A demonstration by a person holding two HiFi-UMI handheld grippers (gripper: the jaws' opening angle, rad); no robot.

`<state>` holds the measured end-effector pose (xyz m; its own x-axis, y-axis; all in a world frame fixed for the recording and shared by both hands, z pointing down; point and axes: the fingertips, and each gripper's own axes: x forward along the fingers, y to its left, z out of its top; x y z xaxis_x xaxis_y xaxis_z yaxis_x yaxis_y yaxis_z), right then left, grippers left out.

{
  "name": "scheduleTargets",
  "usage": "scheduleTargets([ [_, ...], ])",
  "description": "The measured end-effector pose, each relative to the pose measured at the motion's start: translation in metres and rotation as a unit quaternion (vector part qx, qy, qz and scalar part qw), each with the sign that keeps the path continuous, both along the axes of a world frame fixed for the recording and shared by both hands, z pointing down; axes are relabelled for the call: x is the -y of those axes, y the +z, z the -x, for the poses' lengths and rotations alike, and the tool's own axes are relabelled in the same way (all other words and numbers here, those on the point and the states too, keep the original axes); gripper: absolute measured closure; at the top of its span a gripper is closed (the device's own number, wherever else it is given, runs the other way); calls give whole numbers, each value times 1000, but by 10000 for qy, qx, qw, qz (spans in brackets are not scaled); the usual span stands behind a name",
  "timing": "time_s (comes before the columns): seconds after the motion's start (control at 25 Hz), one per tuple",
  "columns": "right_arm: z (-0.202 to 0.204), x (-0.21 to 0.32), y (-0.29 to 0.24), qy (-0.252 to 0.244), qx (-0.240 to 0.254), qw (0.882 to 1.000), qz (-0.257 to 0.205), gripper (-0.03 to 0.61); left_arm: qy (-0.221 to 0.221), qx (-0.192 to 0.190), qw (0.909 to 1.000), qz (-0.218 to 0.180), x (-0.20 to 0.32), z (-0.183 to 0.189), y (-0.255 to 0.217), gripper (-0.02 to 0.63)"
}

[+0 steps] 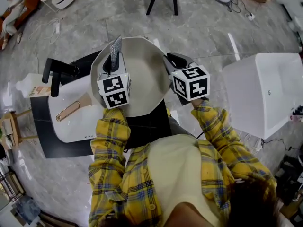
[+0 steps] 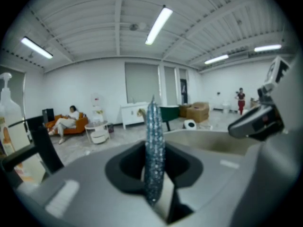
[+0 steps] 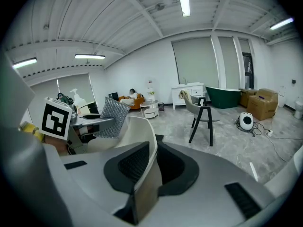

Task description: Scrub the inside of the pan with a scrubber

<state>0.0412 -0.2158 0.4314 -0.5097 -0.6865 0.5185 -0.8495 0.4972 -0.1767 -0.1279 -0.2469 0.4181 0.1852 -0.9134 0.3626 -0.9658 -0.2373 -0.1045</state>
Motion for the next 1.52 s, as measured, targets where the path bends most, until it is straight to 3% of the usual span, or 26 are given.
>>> scheduleTargets([
  [0.44,-2,0,-2,18,119,9999,27,560,-127,-27,9999,-92,15,-8,8,528],
  [0.92,-4,0,-1,-8,159,9999,20,560,-64,-361,9992,-129,22,-21,13,528],
  [1.24,-3,0,0,-17,181,9998,24,560,150,-872,9960,-100,24,-39,15,528],
  [1.52,-3,-1,0,-61,217,9997,25,560,261,-1542,9877,-64,25,-54,13,528],
])
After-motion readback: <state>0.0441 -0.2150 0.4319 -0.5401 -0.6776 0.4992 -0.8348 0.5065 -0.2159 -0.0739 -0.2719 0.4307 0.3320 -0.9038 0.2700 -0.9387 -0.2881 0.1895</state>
